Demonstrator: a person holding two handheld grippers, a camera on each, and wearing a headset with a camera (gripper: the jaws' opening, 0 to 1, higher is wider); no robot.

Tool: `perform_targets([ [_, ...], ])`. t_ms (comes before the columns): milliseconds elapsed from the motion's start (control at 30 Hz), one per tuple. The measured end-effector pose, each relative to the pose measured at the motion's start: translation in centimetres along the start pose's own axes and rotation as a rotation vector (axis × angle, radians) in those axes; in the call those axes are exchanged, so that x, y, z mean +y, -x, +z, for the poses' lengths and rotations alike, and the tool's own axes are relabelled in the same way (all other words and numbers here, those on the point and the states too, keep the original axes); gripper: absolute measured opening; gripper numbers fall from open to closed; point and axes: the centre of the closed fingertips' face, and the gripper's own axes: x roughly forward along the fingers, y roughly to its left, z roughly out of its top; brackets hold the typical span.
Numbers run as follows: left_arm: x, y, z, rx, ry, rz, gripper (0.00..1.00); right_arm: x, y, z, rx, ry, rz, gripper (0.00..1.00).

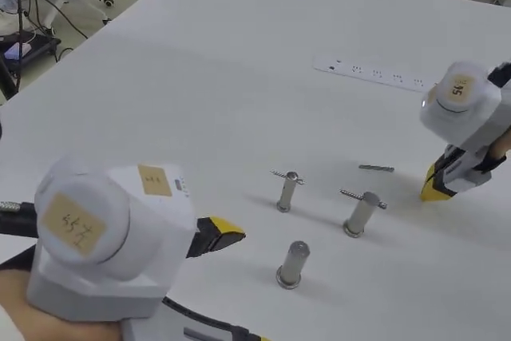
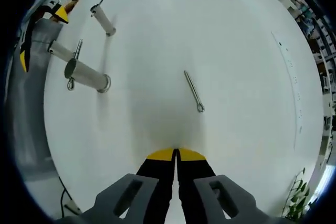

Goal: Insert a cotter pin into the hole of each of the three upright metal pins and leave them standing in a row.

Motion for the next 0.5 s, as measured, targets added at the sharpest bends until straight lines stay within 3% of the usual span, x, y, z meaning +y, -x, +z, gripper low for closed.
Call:
perform_targets([
  [500, 0.51, 0.49, -0.12, -0.007, 0.009, 0.016, 0.76, 0.13, 0.08, -0.1, -0.006, -0.013, -0.007, 0.01],
])
